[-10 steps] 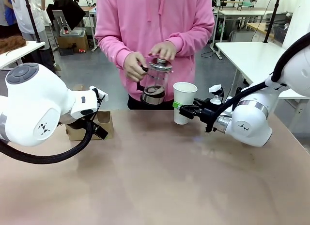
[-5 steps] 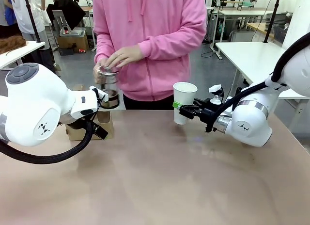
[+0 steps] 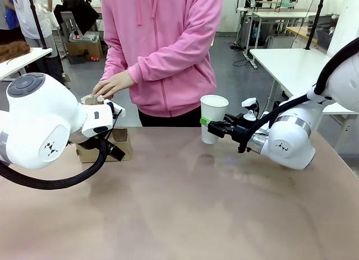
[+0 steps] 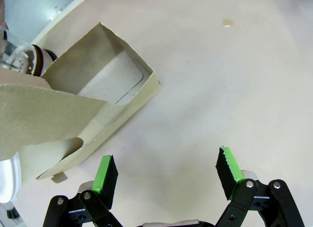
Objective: Pour a drink into a cup and package it in a carrier.
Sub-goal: When a person places the Paper Cup Lid on the 600 ml Paper Cup , lift the 600 ml Paper Cup.
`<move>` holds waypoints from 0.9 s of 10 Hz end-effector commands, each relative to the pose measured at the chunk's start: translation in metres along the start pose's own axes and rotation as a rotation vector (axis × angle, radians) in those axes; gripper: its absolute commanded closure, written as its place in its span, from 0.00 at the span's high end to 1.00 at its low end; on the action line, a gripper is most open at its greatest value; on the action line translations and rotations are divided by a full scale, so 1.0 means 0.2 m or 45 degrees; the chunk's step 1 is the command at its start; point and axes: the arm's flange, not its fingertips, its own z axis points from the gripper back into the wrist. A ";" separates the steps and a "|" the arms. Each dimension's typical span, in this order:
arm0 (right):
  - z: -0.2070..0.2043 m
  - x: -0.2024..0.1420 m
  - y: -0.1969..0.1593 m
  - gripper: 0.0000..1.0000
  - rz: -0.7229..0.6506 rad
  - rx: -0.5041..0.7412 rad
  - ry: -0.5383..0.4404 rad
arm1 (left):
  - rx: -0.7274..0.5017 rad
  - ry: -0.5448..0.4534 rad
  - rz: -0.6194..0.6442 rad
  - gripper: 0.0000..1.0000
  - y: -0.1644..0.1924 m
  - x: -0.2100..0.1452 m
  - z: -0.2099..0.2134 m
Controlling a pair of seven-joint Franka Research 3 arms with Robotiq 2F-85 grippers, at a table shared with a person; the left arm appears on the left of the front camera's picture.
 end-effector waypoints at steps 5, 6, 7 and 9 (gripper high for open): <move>-0.01 0.01 0.01 0.80 0.008 0.001 0.016 | -0.002 -0.002 0.001 1.00 0.00 0.00 0.00; -0.01 0.01 0.01 0.80 0.008 0.001 0.016 | -0.002 -0.002 0.001 1.00 0.00 0.00 0.00; -0.01 0.01 0.01 0.80 0.008 0.001 0.016 | -0.002 -0.002 0.001 1.00 0.00 0.00 0.00; -0.01 0.01 0.01 0.80 0.008 0.001 0.016 | -0.002 -0.002 0.001 1.00 0.00 0.00 0.00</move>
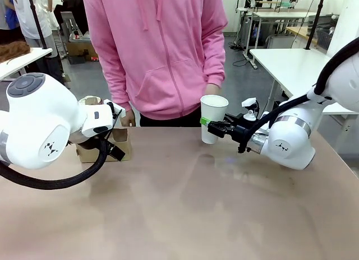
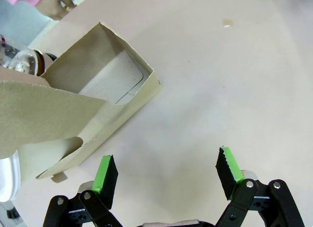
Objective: Pour a drink into a cup and package it in a carrier.
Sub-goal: When a person places the Paper Cup Lid on the 600 ml Paper Cup , lift the 600 ml Paper Cup.
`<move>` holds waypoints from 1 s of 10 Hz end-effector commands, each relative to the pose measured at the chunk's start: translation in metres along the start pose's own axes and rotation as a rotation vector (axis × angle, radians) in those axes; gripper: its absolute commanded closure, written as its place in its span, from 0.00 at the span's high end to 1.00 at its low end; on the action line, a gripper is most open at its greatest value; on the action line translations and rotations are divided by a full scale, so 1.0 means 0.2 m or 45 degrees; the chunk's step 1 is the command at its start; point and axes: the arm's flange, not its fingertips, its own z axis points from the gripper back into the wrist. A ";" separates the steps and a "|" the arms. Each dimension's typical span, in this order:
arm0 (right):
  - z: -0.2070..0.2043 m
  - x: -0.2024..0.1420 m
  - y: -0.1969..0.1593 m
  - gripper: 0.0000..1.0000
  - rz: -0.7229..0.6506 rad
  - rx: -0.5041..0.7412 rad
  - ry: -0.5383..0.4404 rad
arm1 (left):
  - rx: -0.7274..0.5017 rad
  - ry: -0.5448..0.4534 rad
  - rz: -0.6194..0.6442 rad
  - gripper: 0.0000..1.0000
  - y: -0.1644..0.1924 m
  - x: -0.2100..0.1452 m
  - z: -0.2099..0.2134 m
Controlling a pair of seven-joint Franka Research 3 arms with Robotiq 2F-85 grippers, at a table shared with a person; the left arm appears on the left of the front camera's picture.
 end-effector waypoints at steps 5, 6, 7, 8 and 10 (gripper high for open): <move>-0.01 0.01 0.01 0.80 0.008 0.001 0.016 | -0.002 -0.002 0.001 1.00 0.00 0.00 0.00; -0.01 0.01 0.01 0.80 0.008 0.001 0.016 | -0.002 -0.002 0.001 1.00 0.00 0.00 0.00; -0.01 0.01 0.01 0.80 0.008 0.001 0.016 | -0.002 -0.002 0.001 1.00 0.00 0.00 0.00; -0.01 0.01 0.01 0.80 0.008 0.001 0.016 | -0.002 -0.002 0.001 1.00 0.00 0.00 0.00; -0.01 0.01 0.01 0.80 0.008 0.001 0.016 | -0.002 -0.002 0.001 1.00 0.00 0.00 0.00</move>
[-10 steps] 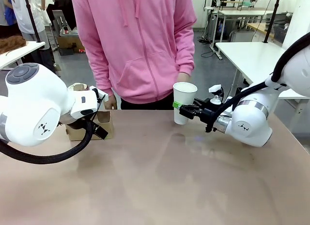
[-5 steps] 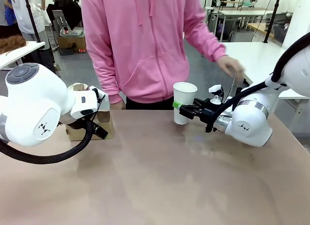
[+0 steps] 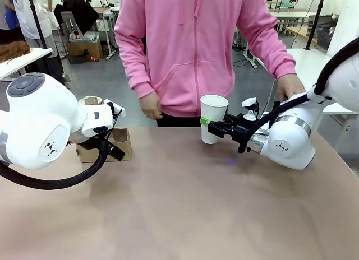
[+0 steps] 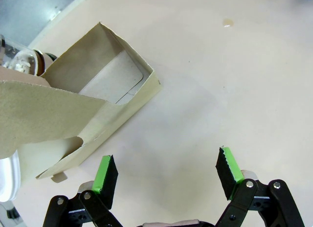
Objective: Pour a drink into a cup and package it in a carrier.
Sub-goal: When a person places the Paper Cup Lid on the 600 ml Paper Cup , lift the 600 ml Paper Cup.
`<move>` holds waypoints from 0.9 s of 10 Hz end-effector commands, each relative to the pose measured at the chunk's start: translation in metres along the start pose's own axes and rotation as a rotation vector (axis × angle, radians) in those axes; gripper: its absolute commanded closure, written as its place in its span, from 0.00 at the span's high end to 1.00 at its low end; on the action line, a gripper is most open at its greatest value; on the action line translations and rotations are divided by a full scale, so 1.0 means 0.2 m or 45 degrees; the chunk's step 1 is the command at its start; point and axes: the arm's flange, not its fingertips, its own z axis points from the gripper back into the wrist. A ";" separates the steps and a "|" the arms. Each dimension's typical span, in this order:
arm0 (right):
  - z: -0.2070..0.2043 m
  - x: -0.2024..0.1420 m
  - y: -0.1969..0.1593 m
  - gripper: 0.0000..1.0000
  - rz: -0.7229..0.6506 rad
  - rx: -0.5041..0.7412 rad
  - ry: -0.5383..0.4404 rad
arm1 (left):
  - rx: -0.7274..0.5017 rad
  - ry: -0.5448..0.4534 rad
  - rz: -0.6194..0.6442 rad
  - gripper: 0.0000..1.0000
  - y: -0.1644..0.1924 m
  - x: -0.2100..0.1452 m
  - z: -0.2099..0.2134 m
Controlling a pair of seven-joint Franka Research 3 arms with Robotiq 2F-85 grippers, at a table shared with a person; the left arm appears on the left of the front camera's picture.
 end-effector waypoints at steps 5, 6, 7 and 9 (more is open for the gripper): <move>-0.01 0.01 0.01 0.80 0.008 0.001 0.016 | -0.002 -0.002 0.001 1.00 0.00 0.00 0.00; -0.01 0.01 0.01 0.80 0.008 0.001 0.016 | -0.002 -0.002 0.001 1.00 0.00 0.00 0.00; -0.01 0.01 0.01 0.80 0.008 0.001 0.016 | -0.002 -0.002 0.001 1.00 0.00 0.00 0.00; -0.01 0.01 0.01 0.80 0.008 0.001 0.016 | -0.002 -0.002 0.001 1.00 0.00 0.00 0.00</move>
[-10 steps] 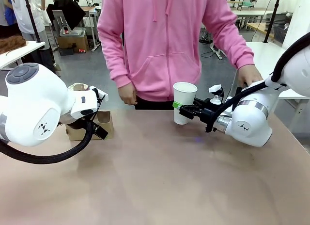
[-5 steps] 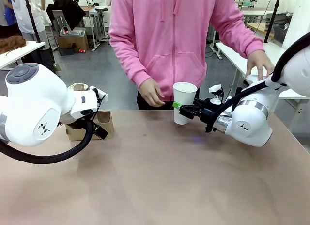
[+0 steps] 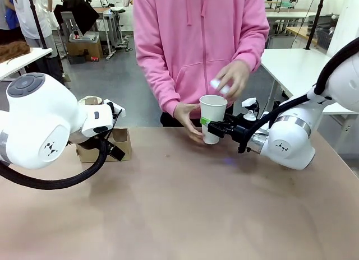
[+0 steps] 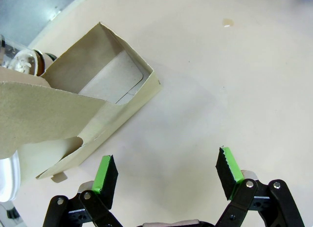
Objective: Pour a drink into a cup and package it in a carrier.
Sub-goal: When a person places the Paper Cup Lid on the 600 ml Paper Cup , lift the 600 ml Paper Cup.
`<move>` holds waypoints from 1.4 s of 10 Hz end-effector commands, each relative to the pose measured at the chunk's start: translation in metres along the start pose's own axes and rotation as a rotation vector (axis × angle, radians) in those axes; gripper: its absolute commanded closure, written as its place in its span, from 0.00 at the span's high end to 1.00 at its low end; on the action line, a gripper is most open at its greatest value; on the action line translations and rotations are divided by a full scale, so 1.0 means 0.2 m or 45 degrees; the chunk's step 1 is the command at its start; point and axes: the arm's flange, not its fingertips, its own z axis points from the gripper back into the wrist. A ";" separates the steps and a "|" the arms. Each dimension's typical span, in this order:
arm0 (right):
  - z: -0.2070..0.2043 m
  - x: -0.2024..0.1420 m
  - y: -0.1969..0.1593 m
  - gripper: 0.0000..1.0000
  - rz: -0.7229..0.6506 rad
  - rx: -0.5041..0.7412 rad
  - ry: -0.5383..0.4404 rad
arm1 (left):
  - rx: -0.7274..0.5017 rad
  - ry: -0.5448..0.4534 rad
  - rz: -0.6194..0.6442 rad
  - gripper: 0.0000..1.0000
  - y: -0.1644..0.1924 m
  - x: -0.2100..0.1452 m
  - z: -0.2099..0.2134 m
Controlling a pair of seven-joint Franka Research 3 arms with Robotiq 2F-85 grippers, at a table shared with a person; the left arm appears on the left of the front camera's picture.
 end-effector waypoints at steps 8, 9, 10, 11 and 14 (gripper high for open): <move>-0.01 0.01 0.01 0.80 0.008 0.001 0.016 | -0.002 -0.002 0.001 1.00 0.00 0.00 0.00; -0.01 0.01 0.01 0.80 0.008 0.001 0.016 | -0.002 -0.002 0.001 1.00 0.00 0.00 0.00; -0.01 0.01 0.01 0.80 0.008 0.001 0.016 | -0.002 -0.002 0.001 1.00 0.00 0.00 0.00; -0.01 0.01 0.01 0.80 0.008 0.001 0.016 | -0.002 -0.002 0.001 1.00 0.00 0.00 0.00; -0.01 0.01 0.01 0.80 0.008 0.001 0.016 | -0.002 -0.002 0.001 1.00 0.00 0.00 0.00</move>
